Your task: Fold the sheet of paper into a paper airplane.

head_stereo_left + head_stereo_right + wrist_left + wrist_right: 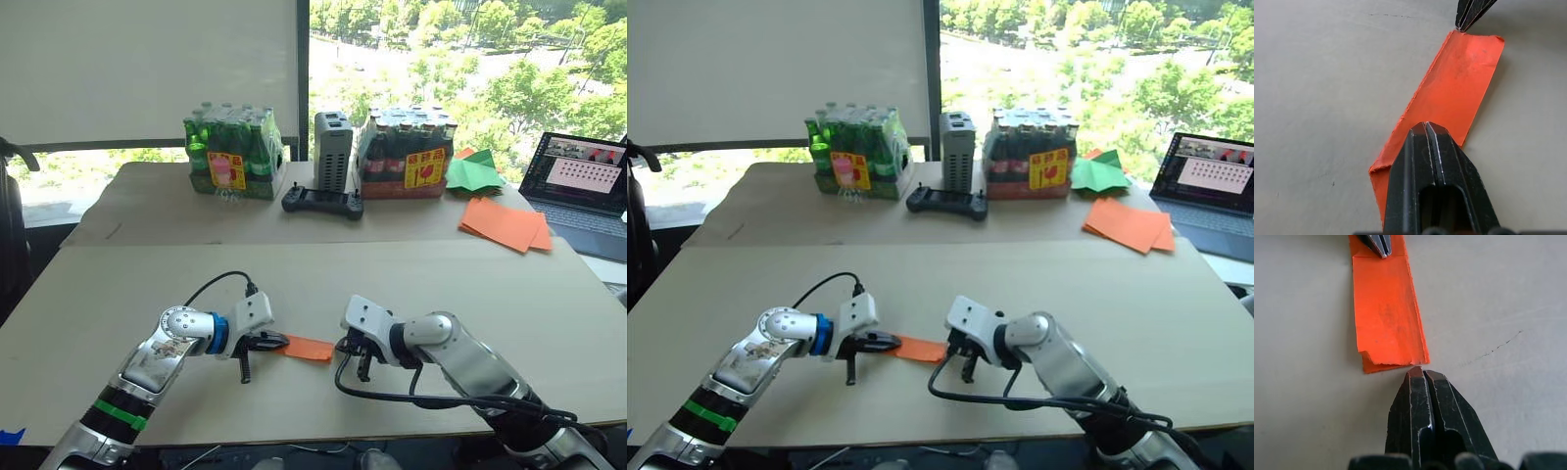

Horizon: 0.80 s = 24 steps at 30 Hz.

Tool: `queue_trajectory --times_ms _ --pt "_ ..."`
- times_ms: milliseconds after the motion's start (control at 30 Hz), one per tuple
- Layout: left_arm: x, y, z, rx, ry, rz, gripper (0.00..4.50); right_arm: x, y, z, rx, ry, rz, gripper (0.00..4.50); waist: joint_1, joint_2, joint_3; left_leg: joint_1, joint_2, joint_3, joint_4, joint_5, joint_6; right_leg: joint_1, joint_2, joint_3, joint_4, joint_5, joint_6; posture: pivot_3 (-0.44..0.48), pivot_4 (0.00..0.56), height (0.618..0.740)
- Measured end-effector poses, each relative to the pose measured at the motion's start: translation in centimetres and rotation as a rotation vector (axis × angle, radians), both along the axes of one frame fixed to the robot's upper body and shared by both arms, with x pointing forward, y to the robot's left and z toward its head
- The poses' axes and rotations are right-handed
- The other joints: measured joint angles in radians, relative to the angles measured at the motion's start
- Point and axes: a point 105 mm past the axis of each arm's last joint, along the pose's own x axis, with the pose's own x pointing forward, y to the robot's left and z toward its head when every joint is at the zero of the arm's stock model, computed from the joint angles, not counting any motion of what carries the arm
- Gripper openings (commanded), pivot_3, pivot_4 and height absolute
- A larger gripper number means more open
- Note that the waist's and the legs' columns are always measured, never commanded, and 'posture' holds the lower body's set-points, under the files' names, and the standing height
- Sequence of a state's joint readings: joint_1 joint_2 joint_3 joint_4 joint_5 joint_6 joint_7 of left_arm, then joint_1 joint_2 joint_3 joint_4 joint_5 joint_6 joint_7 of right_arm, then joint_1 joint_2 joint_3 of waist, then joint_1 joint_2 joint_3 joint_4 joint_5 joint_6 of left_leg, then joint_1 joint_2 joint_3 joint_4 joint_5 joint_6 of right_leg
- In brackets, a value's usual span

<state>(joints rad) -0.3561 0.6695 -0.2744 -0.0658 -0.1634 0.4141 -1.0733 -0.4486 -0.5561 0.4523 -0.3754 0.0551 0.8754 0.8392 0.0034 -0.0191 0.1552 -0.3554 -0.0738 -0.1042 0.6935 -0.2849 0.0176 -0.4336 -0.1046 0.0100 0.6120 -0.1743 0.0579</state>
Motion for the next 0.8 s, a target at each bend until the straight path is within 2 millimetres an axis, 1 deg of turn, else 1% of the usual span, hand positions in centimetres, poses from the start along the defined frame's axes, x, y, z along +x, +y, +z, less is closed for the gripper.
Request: queue_trajectory --times_ms 133,200,267,333,467,667,800 --pt "0.0 -0.1 0.1 -0.001 -0.001 -0.003 0.0 0.5 1.2 2.0 0.067 -0.069 0.025 0.02 -0.009 0.0 0.0 -0.004 0.0 0.0 0.0 0.0 0.0 -0.005 0.0 0.0 0.001 0.001 -0.002 0.0 0.15 0.699" --pt "0.0 -0.1 0.1 -0.001 -0.001 -0.005 0.0 0.4 2.0 2.4 0.095 -0.083 0.048 0.02 -0.013 0.0 0.0 -0.004 0.0 0.0 0.0 0.0 -0.001 -0.005 0.0 0.0 0.001 0.002 -0.003 0.0 0.15 0.699" --pt "0.0 -0.1 0.1 -0.003 -0.001 -0.008 0.0 0.0 2.7 2.1 0.102 -0.079 0.075 0.02 -0.015 0.0 0.0 -0.006 0.0 0.0 0.0 0.0 -0.001 -0.006 0.0 0.0 0.001 0.003 -0.004 0.0 0.15 0.699" --pt "0.0 -0.2 0.1 -0.005 0.0 -0.009 0.0 -0.4 3.2 1.5 0.096 -0.066 0.099 0.02 -0.015 0.0 0.0 -0.006 0.0 0.0 0.0 0.0 -0.001 -0.006 0.0 0.0 0.0 0.003 -0.005 0.0 0.15 0.699" --pt "0.2 -0.6 0.3 -0.006 -0.006 -0.017 0.0 -0.8 3.2 -0.7 0.057 -0.012 0.099 0.02 -0.015 0.0 0.001 -0.007 -0.001 0.0 0.0 0.0 -0.001 -0.007 0.0 0.0 0.0 0.004 -0.006 0.0 0.15 0.699" --pt "0.4 -2.2 0.7 -0.015 -0.02 -0.063 0.0 -0.9 3.5 -1.2 0.032 -0.036 0.129 0.02 -0.016 0.0 0.001 -0.006 0.0 0.0 0.0 0.0 -0.001 -0.006 0.001 0.0 0.001 0.002 -0.004 0.0 0.15 0.699" --pt "0.6 -2.4 0.2 0.016 -0.012 -0.081 0.0 -0.9 3.5 -1.3 0.028 -0.037 0.132 0.02 -0.016 0.0 0.001 -0.004 0.0 0.001 0.0 0.0 -0.001 -0.005 0.001 0.001 0.001 0.002 -0.003 0.0 0.15 0.699"
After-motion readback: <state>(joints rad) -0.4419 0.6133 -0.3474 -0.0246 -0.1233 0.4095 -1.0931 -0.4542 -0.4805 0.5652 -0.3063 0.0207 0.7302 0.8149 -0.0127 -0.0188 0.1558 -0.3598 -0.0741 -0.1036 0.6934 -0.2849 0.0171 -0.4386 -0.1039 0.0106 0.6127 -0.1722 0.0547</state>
